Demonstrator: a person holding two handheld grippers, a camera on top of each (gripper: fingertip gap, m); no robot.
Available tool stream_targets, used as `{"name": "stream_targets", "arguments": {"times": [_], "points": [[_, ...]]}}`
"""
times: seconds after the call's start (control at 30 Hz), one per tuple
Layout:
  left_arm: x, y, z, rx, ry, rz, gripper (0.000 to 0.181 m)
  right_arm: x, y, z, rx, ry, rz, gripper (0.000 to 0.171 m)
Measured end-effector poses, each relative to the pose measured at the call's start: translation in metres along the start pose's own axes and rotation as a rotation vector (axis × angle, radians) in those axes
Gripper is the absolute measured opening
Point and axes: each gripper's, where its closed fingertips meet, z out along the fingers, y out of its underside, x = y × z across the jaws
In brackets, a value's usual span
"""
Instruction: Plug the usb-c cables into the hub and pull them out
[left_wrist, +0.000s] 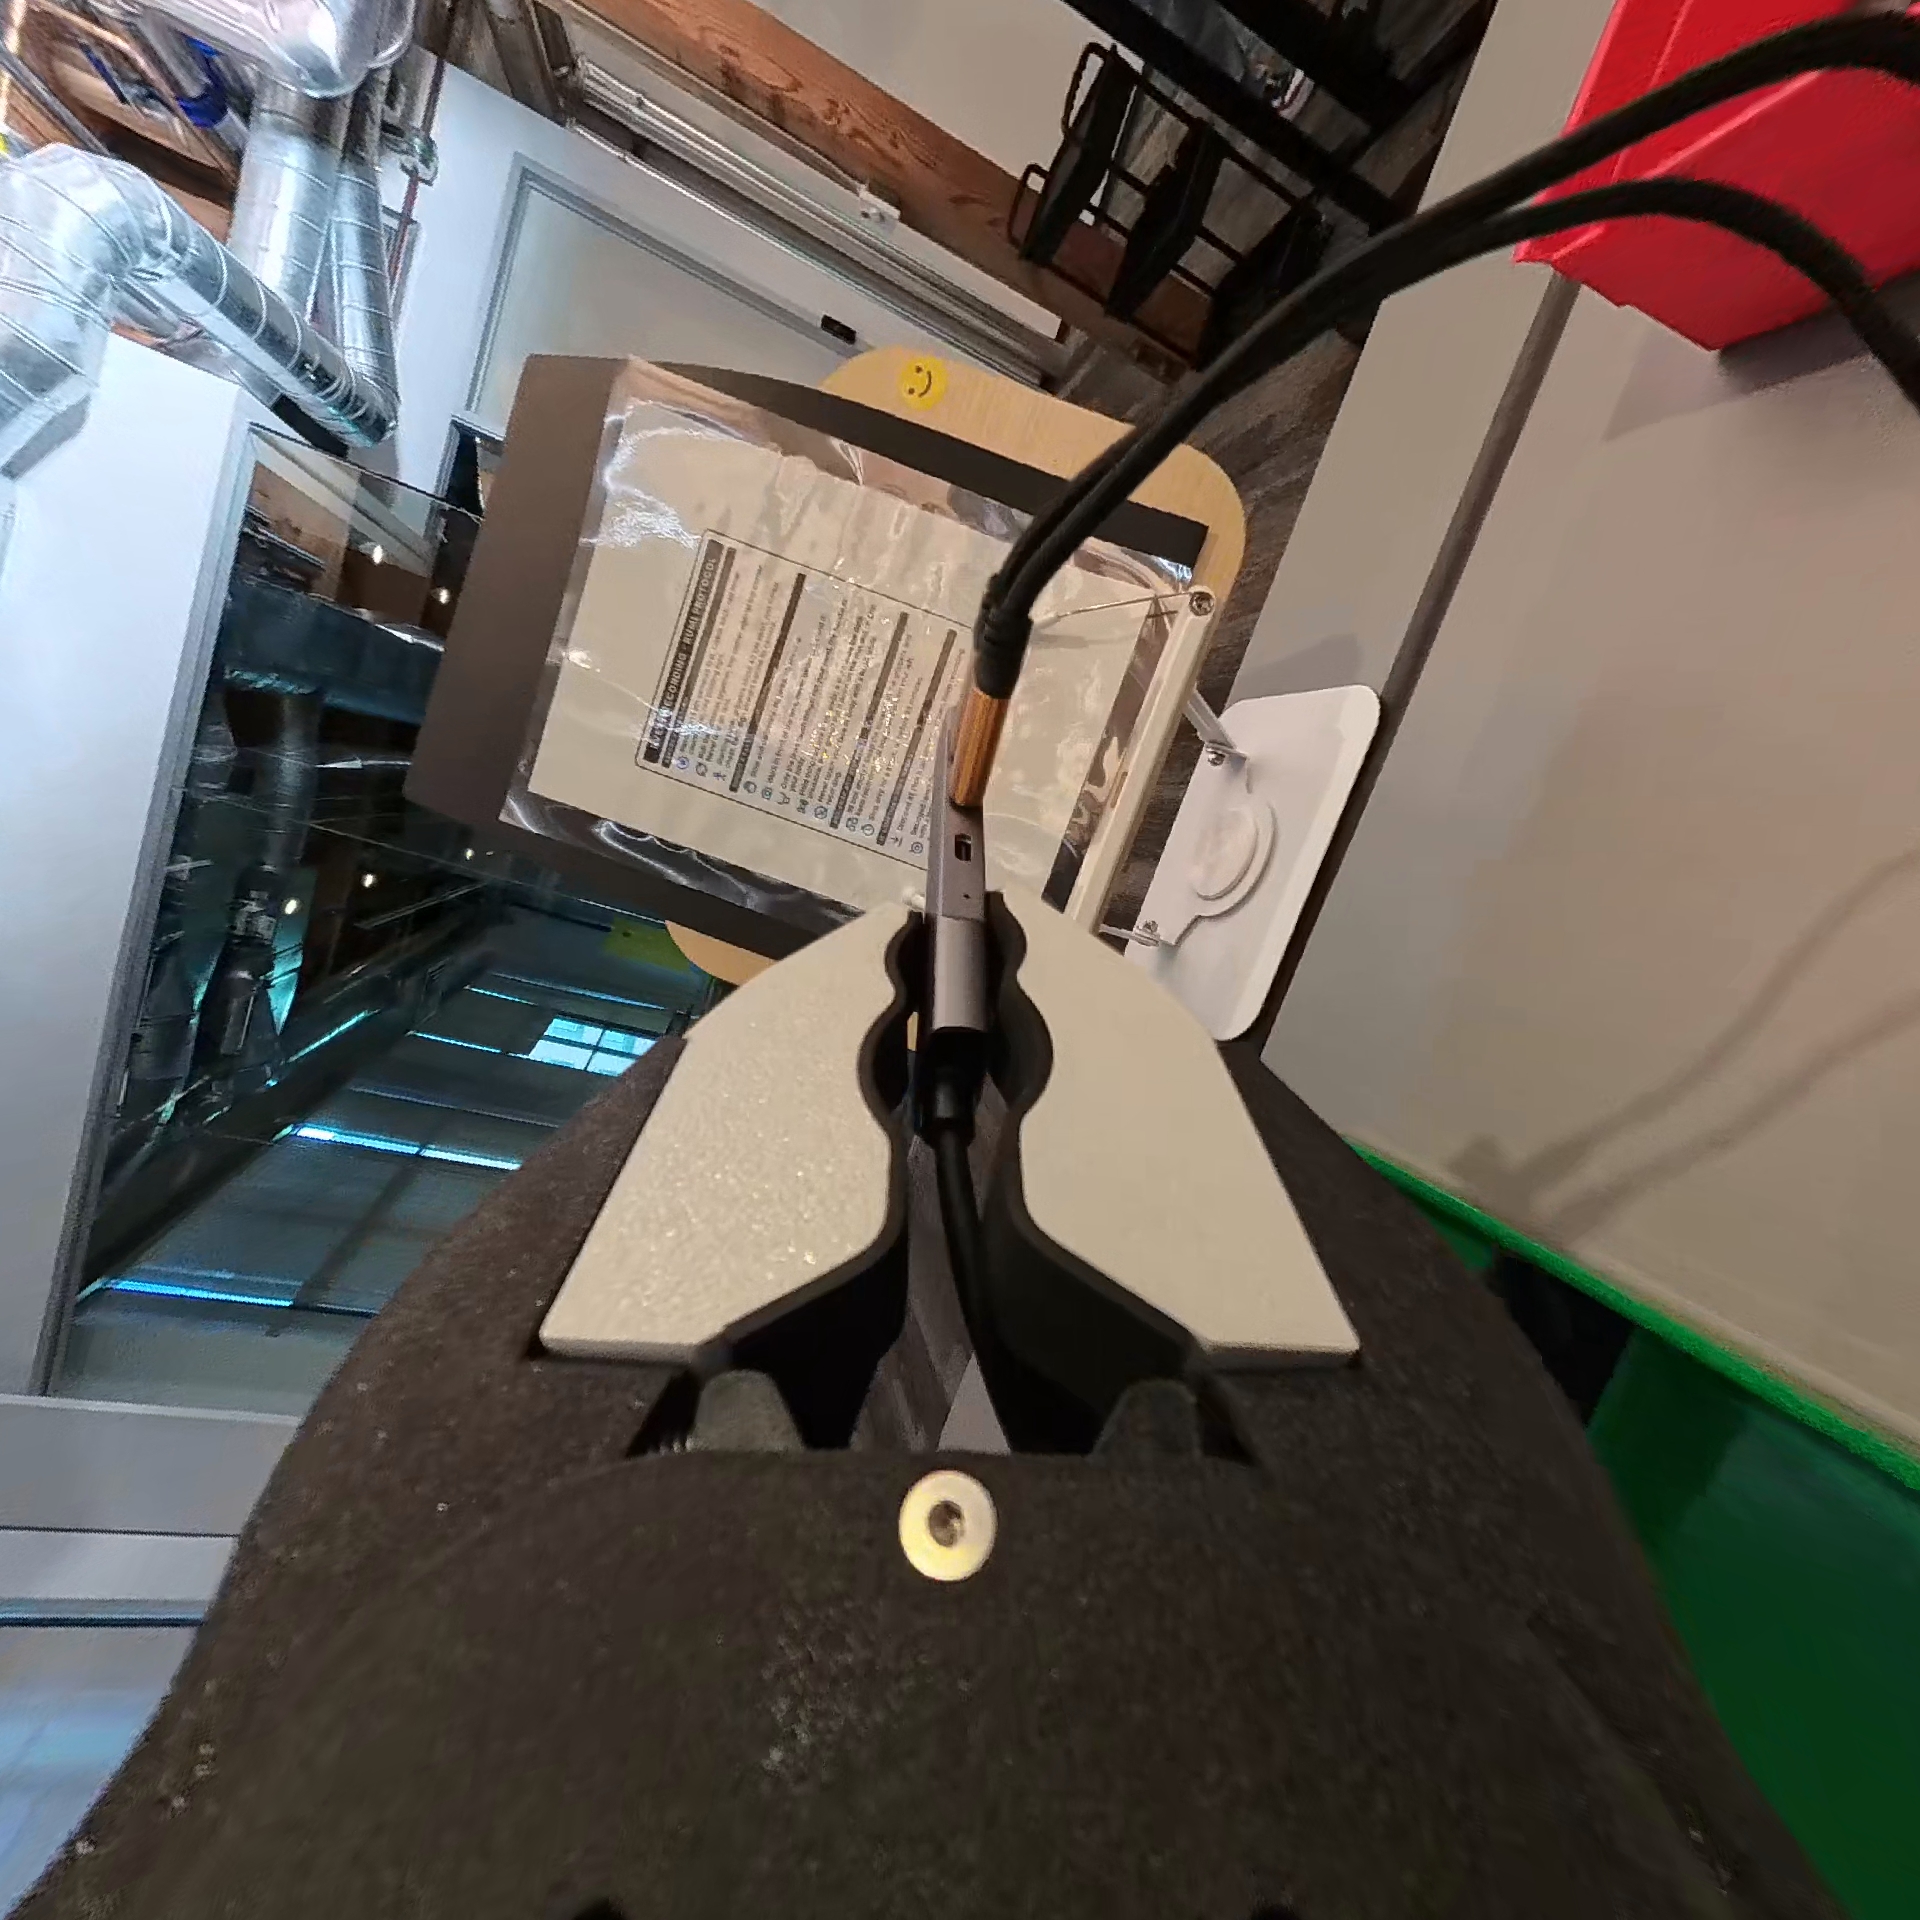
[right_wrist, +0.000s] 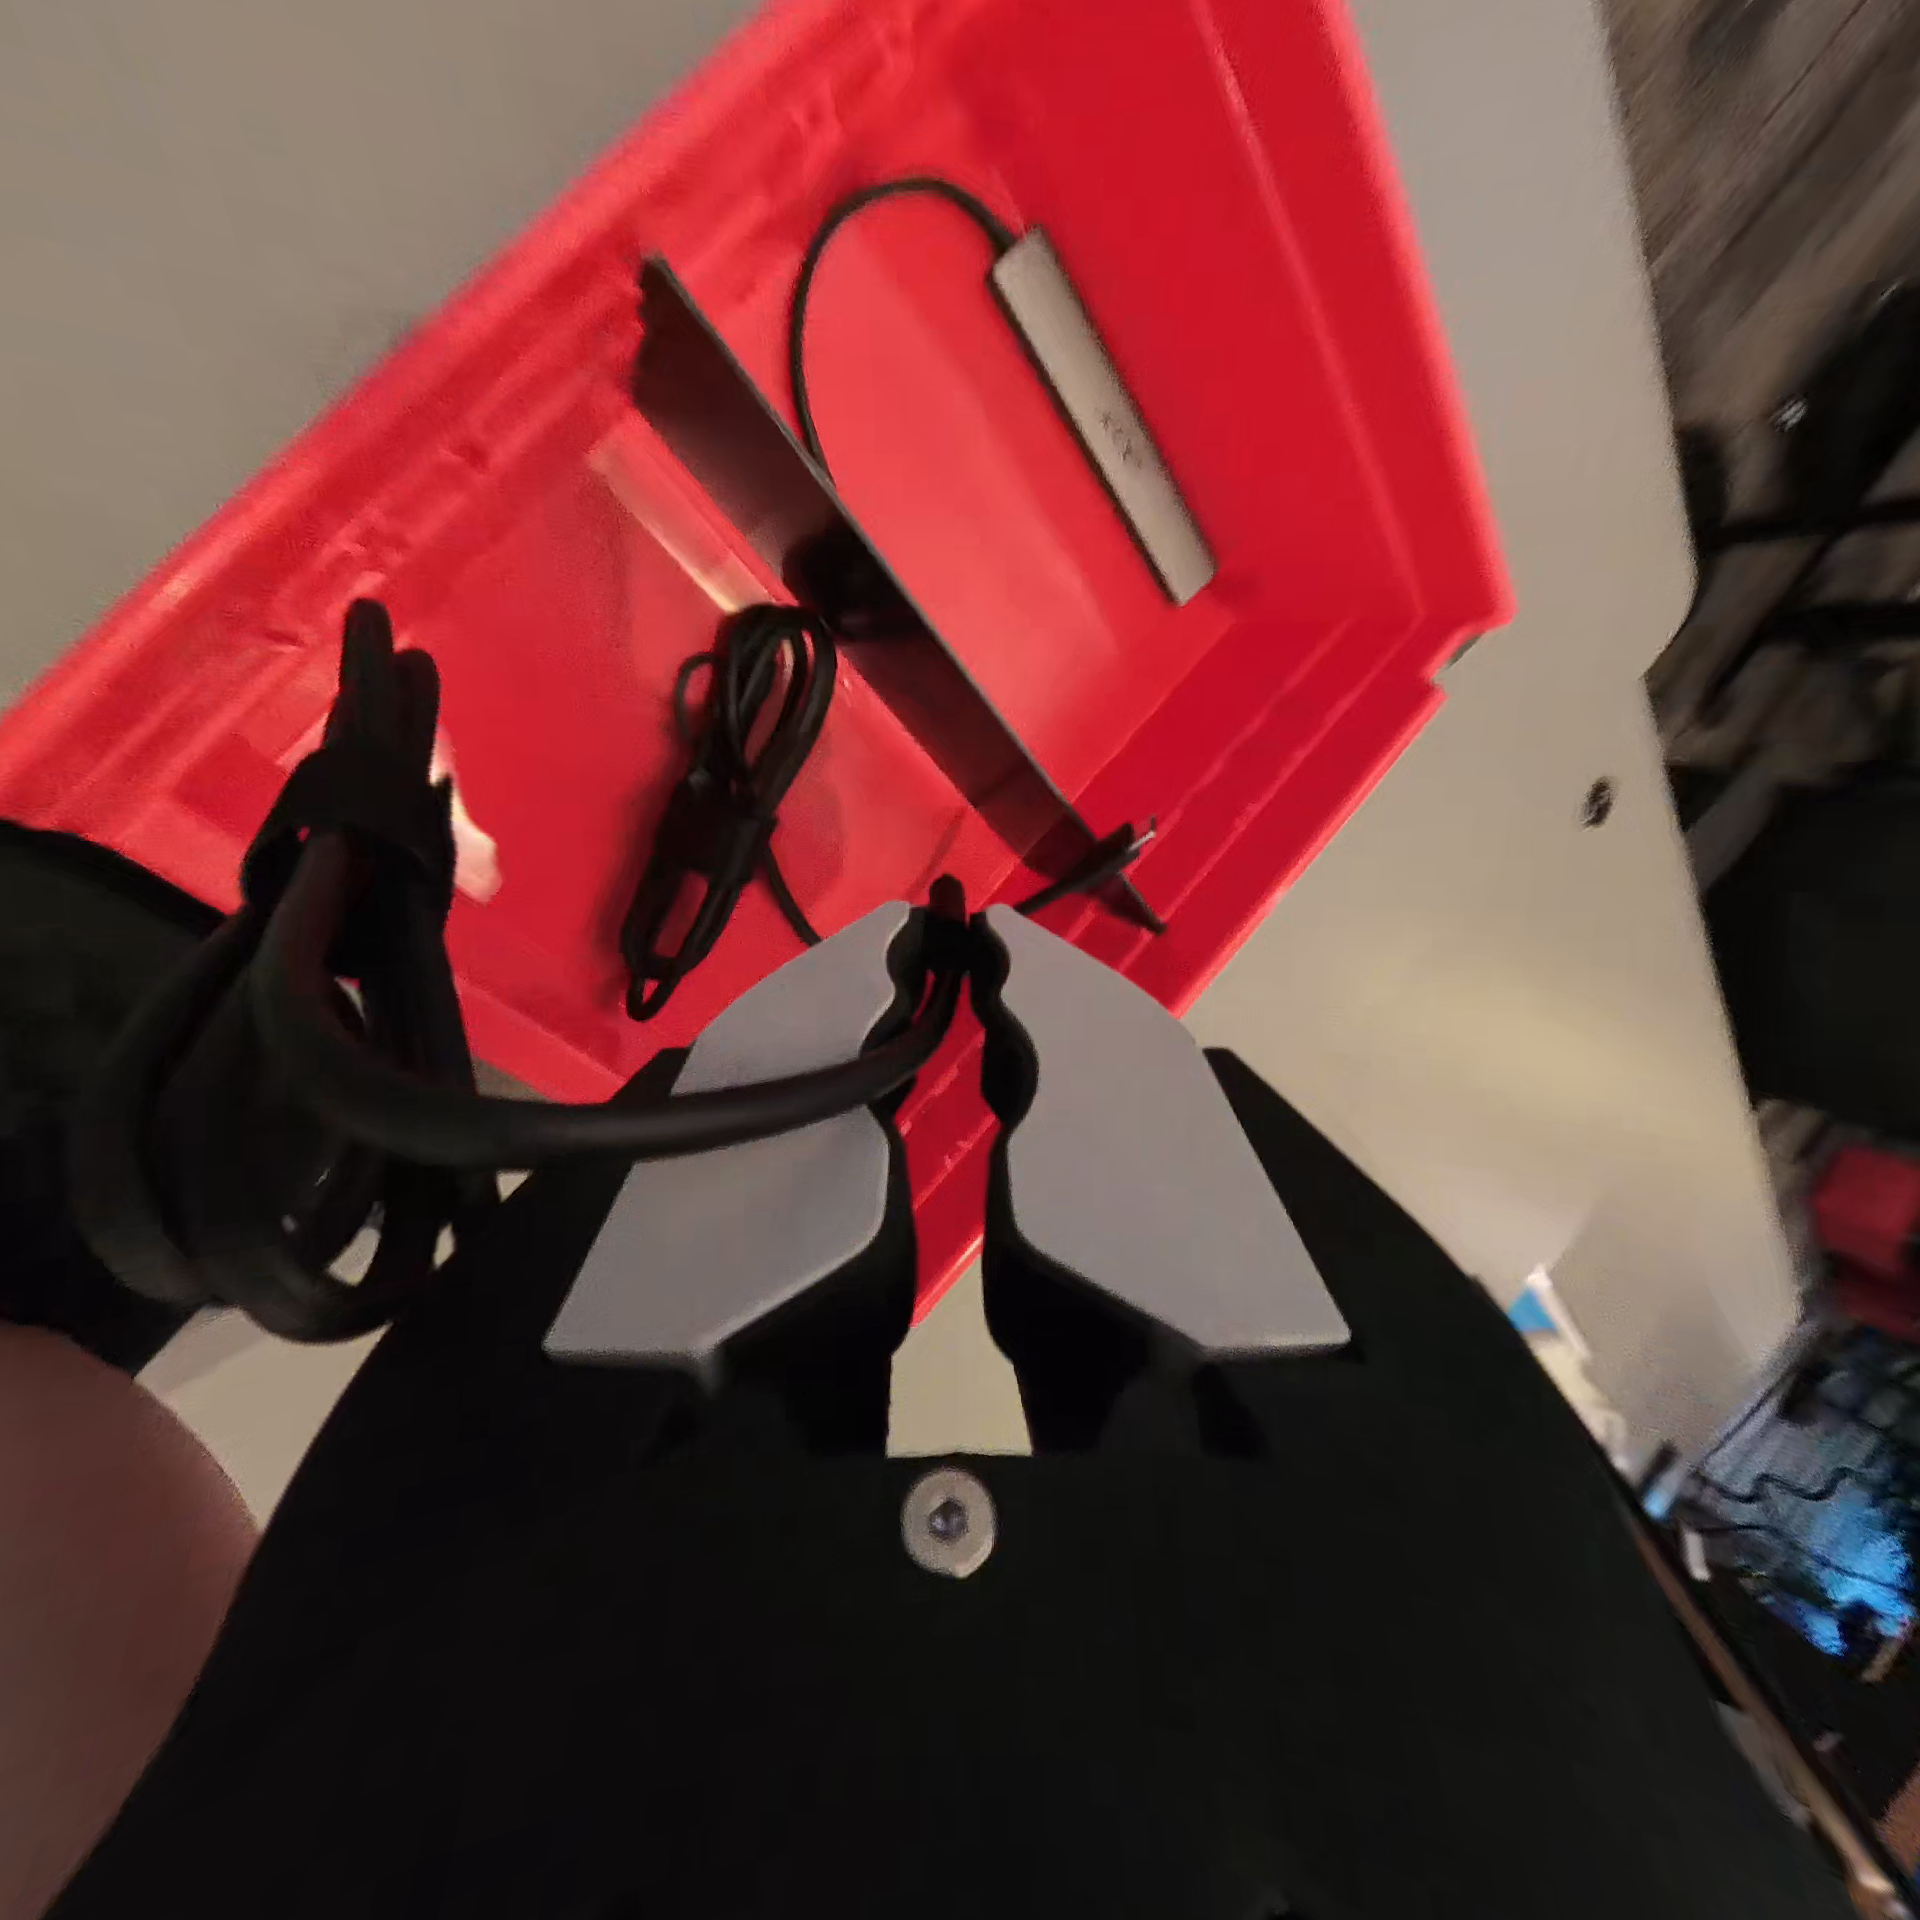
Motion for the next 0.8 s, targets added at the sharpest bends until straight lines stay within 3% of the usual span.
{"name": "stream_targets", "arguments": {"times": [0.03, 0.33, 0.47, 0.57, 0.73, 0.8], "points": [[0.001, 0.000, 0.001, -0.004, 0.002, 0.004, 0.009, 0.002, 0.005, 0.007, -0.010, -0.022, 0.031, 0.008], [0.013, -0.005, 0.007, -0.018, 0.040, 0.034, 0.010, 0.017, 0.046, 0.046, -0.127, -0.113, 0.260, 0.008], [0.016, -0.005, 0.008, -0.032, 0.049, 0.042, 0.010, 0.038, 0.038, 0.035, -0.024, -0.048, 0.391, 0.008], [0.018, -0.005, 0.010, -0.036, 0.055, 0.047, 0.010, 0.031, 0.038, 0.033, -0.024, -0.074, 0.378, 0.008], [0.025, -0.007, 0.012, -0.039, 0.077, 0.058, 0.010, -0.019, 0.043, 0.053, -0.147, -0.354, 0.320, 0.008], [0.027, -0.009, 0.012, -0.039, 0.086, 0.063, 0.010, -0.025, 0.040, 0.059, -0.155, -0.392, 0.307, 0.008]]}}
